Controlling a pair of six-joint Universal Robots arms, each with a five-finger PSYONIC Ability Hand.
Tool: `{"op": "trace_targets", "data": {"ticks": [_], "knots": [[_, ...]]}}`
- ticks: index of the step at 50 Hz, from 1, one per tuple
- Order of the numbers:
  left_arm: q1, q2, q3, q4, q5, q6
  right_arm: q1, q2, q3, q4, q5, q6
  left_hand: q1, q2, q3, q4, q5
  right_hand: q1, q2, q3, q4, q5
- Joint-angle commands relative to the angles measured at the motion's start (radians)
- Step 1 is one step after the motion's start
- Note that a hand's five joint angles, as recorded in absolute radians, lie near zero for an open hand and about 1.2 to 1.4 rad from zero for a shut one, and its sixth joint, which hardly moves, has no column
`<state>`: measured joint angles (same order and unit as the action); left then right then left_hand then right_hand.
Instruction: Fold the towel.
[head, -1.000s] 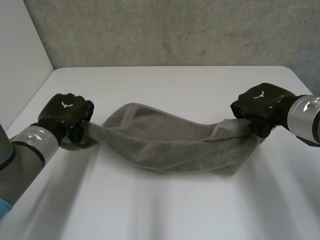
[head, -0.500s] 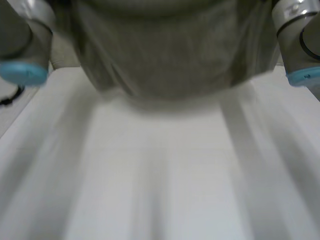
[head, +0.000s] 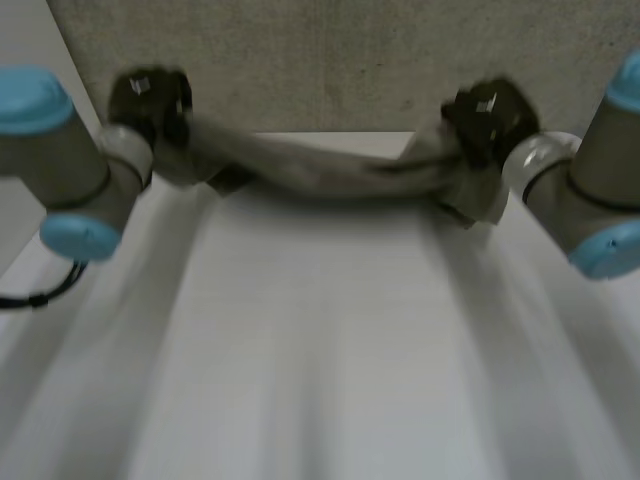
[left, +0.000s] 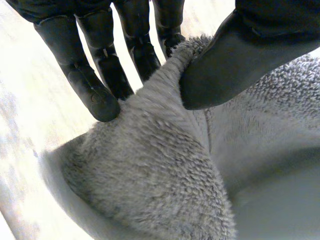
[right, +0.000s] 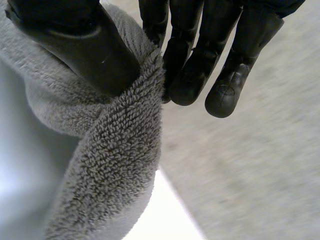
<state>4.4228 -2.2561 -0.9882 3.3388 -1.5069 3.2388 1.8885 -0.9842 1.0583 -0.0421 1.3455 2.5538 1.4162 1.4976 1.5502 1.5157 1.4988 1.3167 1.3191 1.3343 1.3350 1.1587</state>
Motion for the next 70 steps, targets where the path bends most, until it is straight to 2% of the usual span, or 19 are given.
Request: {"op": "trace_targets", "data": {"ticks": [1, 5, 12, 13, 14, 15, 16, 18, 21, 22, 24, 26, 35, 42, 46, 53, 57, 65, 70], "knots": [[0.021, 0.101, -0.404, 0.157, 0.068, 0.198, -0.006, -0.016, 0.216, 0.005, -0.045, -0.004, -0.020, -0.101, -0.154, -0.119, -0.277, 0.080, 0.077, 0.062, 0.061, 0.063], [0.024, 0.193, -0.573, 0.206, 0.111, 0.272, -0.040, -0.106, 0.313, 0.039, -0.043, -0.012, -0.020, -0.101, -0.154, -0.119, -0.277, 0.080, 0.077, 0.062, 0.061, 0.063], [0.020, 0.303, -0.728, 0.215, 0.145, 0.311, -0.123, -0.206, 0.394, 0.175, -0.046, -0.073, -0.020, -0.101, -0.154, -0.119, -0.277, 0.080, 0.077, 0.062, 0.061, 0.063], [0.018, 0.325, -0.760, 0.215, 0.151, 0.326, -0.129, -0.217, 0.408, 0.209, -0.048, -0.087, -0.020, -0.101, -0.154, -0.119, -0.277, -0.036, -0.038, -0.053, -0.054, -0.052], [0.018, 0.325, -0.761, 0.215, 0.151, 0.326, -0.129, -0.217, 0.408, 0.209, -0.048, -0.087, -0.020, -0.101, -0.154, -0.119, -0.277, -0.037, -0.039, -0.054, -0.055, -0.053], [0.018, 0.342, -0.789, 0.215, 0.155, 0.341, -0.135, -0.225, 0.422, 0.237, -0.049, -0.101, -0.020, -0.101, -0.154, -0.119, -0.277, -0.179, -0.182, -0.197, -0.198, -0.196], [0.018, 0.342, -0.790, 0.215, 0.155, 0.342, -0.135, -0.225, 0.422, 0.237, -0.049, -0.101, -0.020, -0.101, -0.154, -0.119, -0.277, -0.181, -0.183, -0.198, -0.199, -0.197], [0.020, 0.362, -0.836, 0.214, 0.162, 0.387, -0.137, -0.232, 0.440, 0.266, -0.045, -0.124, -0.165, -0.247, -0.299, -0.265, -0.422, -0.344, -0.347, -0.362, -0.363, -0.361], [0.020, 0.366, -0.871, 0.208, 0.162, 0.444, -0.135, -0.254, 0.451, 0.271, -0.042, -0.136, -0.362, -0.444, -0.496, -0.462, -0.619, -0.459, -0.461, -0.476, -0.477, -0.475], [0.020, 0.366, -0.871, 0.208, 0.162, 0.444, -0.135, -0.254, 0.451, 0.271, -0.042, -0.136, -0.363, -0.444, -0.497, -0.463, -0.620, -0.460, -0.462, -0.477, -0.478, -0.476], [0.021, 0.368, -0.903, 0.205, 0.162, 0.487, -0.135, -0.290, 0.468, 0.263, -0.049, -0.136, -0.547, -0.629, -0.681, -0.647, -0.804, -0.623, -0.626, -0.641, -0.641, -0.640], [0.021, 0.372, -0.920, 0.205, 0.162, 0.499, -0.134, -0.303, 0.482, 0.255, -0.048, -0.136, -0.615, -0.696, -0.749, -0.714, -0.872, -0.702, -0.705, -0.720, -0.721, -0.719], [0.020, 0.437, -0.986, 0.205, 0.160, 0.506, -0.123, -0.358, 0.571, 0.163, -0.049, -0.139, -0.844, -0.926, -0.979, -0.944, -1.102, -0.768, -0.770, -0.785, -0.786, -0.784], [0.021, 0.564, -1.001, 0.205, 0.155, 0.481, -0.082, -0.464, 0.695, 0.082, -0.075, -0.142, -1.120, -1.202, -1.254, -1.220, -1.377, -0.970, -0.973, -0.988, -0.988, -0.987], [0.021, 0.595, -0.995, 0.205, 0.155, 0.452, -0.048, -0.472, 0.741, 0.054, -0.075, -0.164, -1.170, -1.252, -1.304, -1.270, -1.428, -0.970, -0.973, -0.988, -0.989, -0.987], [0.024, 0.599, -0.962, 0.202, 0.155, 0.377, 0.029, -0.452, 0.838, -0.059, -0.057, -0.338, -1.165, -1.246, -1.299, -1.264, -1.422, -0.944, -0.946, -0.962, -0.962, -0.961], [0.026, 0.598, -0.943, 0.191, 0.155, 0.366, 0.044, -0.403, 0.842, -0.078, -0.054, -0.382, -1.159, -1.240, -1.293, -1.258, -1.416, -0.935, -0.938, -0.953, -0.954, -0.952], [0.027, 0.558, -0.843, 0.088, 0.154, 0.335, 0.058, -0.292, 0.809, -0.099, -0.005, -0.414, -1.120, -1.202, -1.255, -1.220, -1.378, -0.876, -0.879, -0.894, -0.895, -0.893], [0.036, 0.498, -0.761, -0.013, 0.151, 0.312, 0.063, -0.246, 0.789, -0.142, 0.044, -0.435, -1.076, -1.158, -1.210, -1.176, -1.334, -0.677, -0.679, -0.694, -0.695, -0.693]]}}
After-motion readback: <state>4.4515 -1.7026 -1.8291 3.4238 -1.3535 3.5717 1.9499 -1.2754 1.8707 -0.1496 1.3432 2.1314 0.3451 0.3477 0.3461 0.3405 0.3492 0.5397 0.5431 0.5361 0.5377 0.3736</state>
